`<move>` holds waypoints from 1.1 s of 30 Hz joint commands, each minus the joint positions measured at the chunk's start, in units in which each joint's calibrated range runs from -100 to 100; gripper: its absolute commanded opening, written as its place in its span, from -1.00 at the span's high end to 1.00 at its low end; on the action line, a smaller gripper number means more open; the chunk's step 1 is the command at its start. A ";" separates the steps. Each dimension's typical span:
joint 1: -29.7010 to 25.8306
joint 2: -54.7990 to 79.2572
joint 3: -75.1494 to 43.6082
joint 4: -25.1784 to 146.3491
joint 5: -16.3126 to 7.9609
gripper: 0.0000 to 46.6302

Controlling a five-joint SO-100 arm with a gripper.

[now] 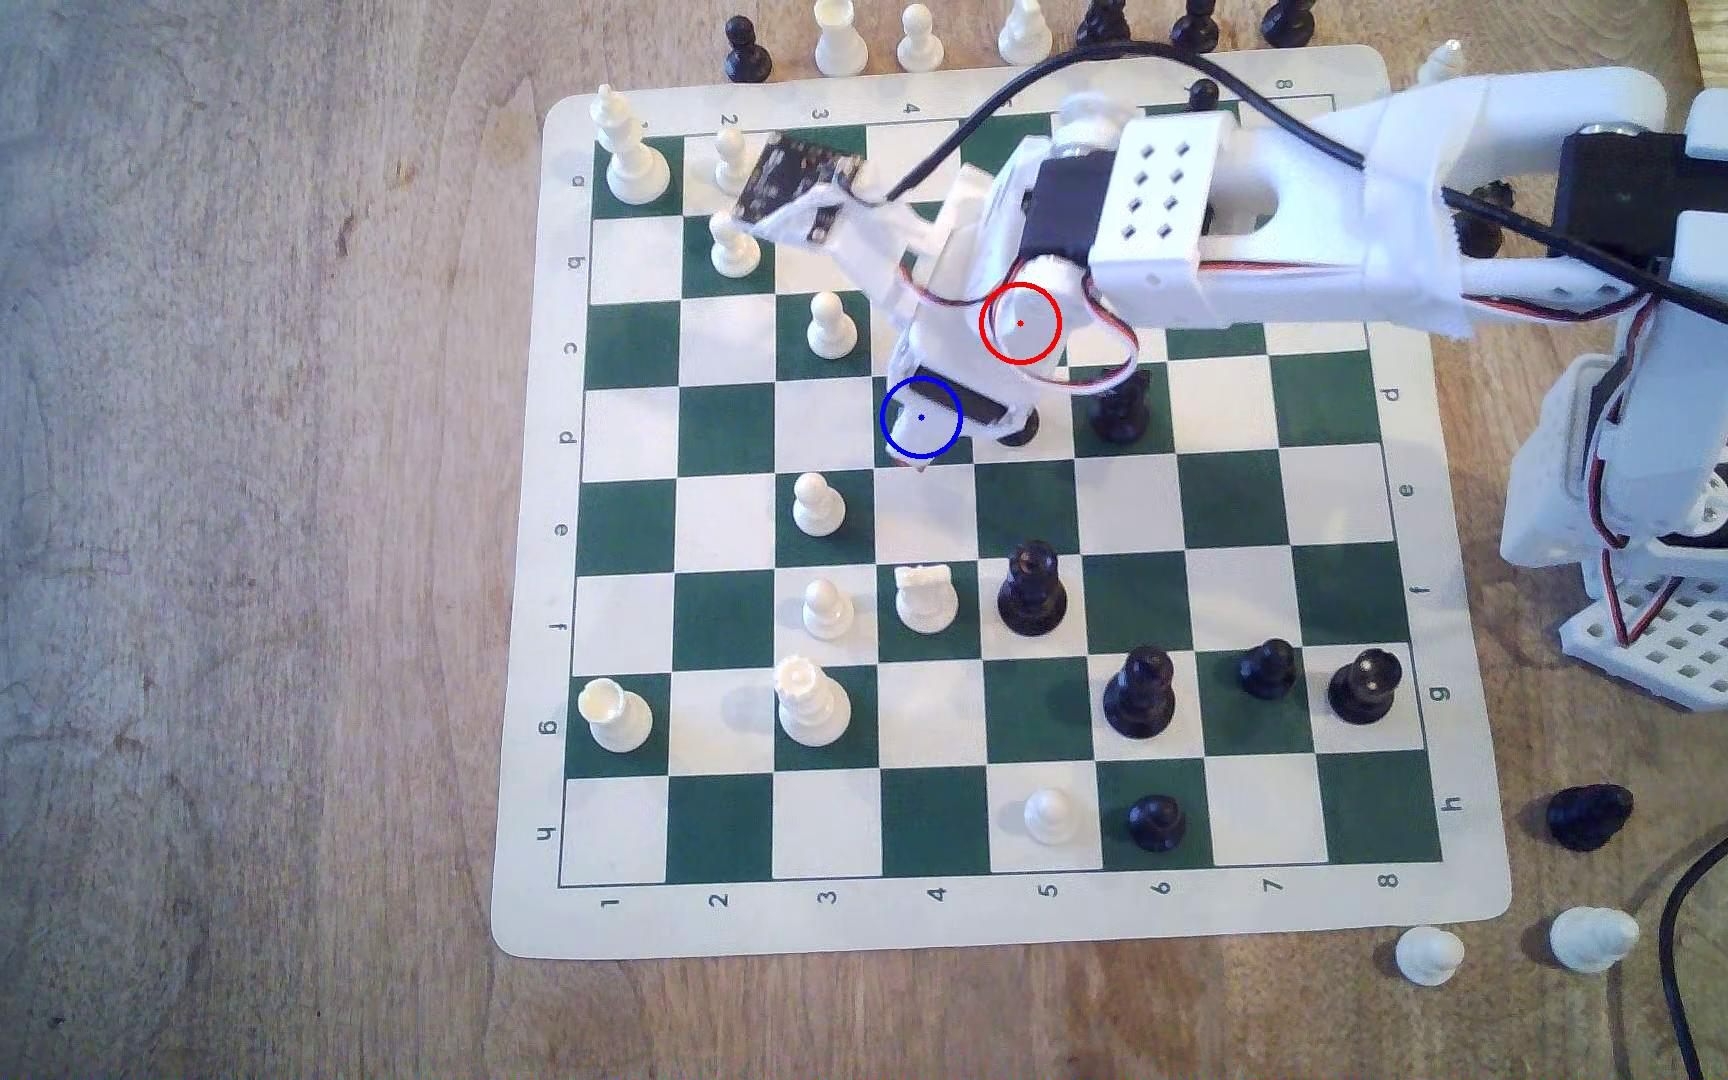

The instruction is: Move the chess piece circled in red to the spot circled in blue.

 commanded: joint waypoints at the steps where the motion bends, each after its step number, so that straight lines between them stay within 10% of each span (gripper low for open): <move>1: 0.11 -10.50 -1.16 0.90 0.44 0.14; 15: -1.61 -36.39 22.87 0.41 0.93 0.11; 23: -2.86 -59.65 54.33 -30.06 3.86 0.99; 33: -10.37 -81.72 75.45 -64.62 4.54 0.99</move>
